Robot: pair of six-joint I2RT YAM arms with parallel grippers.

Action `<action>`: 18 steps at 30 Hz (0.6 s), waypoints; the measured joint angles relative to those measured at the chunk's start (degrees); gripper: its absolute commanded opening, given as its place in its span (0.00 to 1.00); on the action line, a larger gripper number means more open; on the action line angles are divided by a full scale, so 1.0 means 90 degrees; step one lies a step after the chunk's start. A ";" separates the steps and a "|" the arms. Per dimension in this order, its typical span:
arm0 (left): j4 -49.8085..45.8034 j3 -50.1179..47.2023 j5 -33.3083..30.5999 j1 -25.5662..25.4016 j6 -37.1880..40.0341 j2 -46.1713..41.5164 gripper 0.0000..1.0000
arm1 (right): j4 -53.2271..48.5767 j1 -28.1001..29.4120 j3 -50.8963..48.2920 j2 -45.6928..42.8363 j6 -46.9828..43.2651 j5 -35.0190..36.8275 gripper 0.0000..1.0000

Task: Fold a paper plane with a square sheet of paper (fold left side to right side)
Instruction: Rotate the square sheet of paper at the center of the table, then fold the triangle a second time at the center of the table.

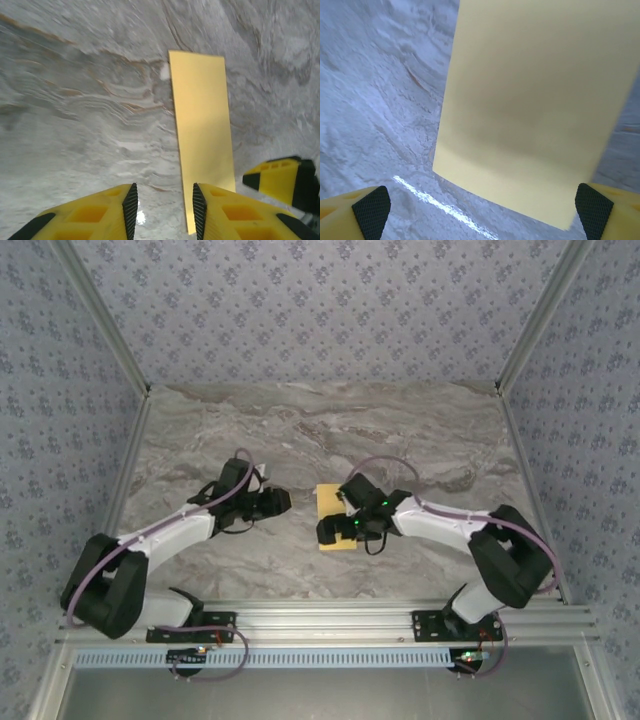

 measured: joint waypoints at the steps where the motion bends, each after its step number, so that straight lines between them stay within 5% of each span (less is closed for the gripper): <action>1: 0.0036 0.0097 0.0068 -0.0121 -0.0019 0.0170 0.33 | 0.0078 -0.0216 -0.0141 -0.0204 0.0000 -0.0121 1.00; 8: 0.0478 0.0833 0.0323 -0.0952 -0.0168 0.1297 0.30 | 0.0665 -0.1683 -0.1030 -0.1066 0.0010 -0.1027 0.96; 18: 0.0658 0.1462 0.0350 -0.1258 -0.0313 0.2586 0.27 | 0.0814 -0.2147 -0.1450 -0.1341 0.0002 -0.1515 0.95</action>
